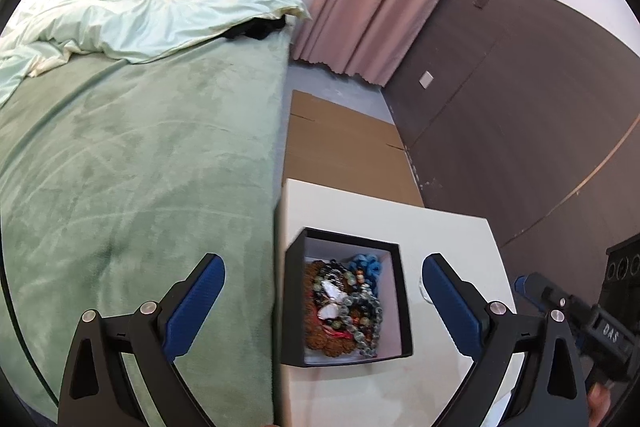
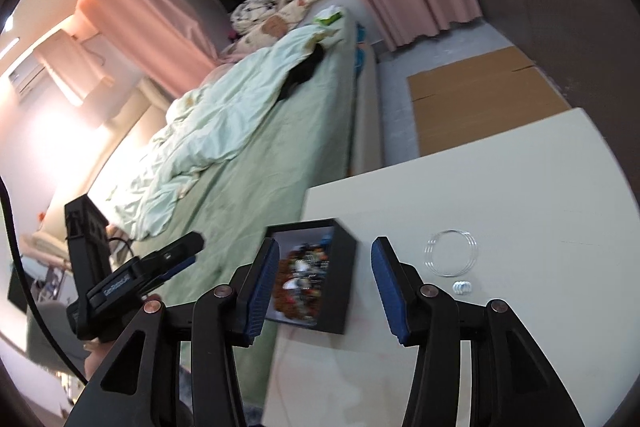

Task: Organize jewelry
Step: 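Move the right gripper over the small silver ring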

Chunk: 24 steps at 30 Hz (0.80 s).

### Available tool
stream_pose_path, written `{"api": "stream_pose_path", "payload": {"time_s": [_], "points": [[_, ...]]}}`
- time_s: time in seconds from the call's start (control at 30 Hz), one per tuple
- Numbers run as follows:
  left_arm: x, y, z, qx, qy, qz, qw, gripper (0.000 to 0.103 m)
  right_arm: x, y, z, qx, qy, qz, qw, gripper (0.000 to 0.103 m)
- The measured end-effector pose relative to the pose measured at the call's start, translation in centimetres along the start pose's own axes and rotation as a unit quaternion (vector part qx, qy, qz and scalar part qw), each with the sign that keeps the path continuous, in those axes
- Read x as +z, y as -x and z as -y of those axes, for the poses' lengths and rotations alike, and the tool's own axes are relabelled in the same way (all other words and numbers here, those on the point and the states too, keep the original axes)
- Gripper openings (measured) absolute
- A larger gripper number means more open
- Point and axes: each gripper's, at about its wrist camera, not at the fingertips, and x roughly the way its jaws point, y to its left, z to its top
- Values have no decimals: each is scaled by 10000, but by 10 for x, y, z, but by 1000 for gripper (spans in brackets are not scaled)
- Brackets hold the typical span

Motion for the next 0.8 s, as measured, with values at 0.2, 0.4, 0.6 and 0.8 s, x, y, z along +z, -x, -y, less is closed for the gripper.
{"api": "stream_pose_path", "payload": {"time_s": [0.2,0.4,0.6,0.8], "points": [[-10,-8,31,-75,-361,-82,9993,99,3,15,31,-194,-199,-131,9995,61],[-20,-20,61,-127,-669,-195,9975,99,2,22,58,-390,-495,-221,9978,86],[-29,-31,83,-139,-950,-279,9950,99,-2,19,74,-1091,-187,-546,9924,86],[-38,-41,108,-52,-1583,-299,9869,99,-7,20,79,-1268,228,-622,9897,86]]}}
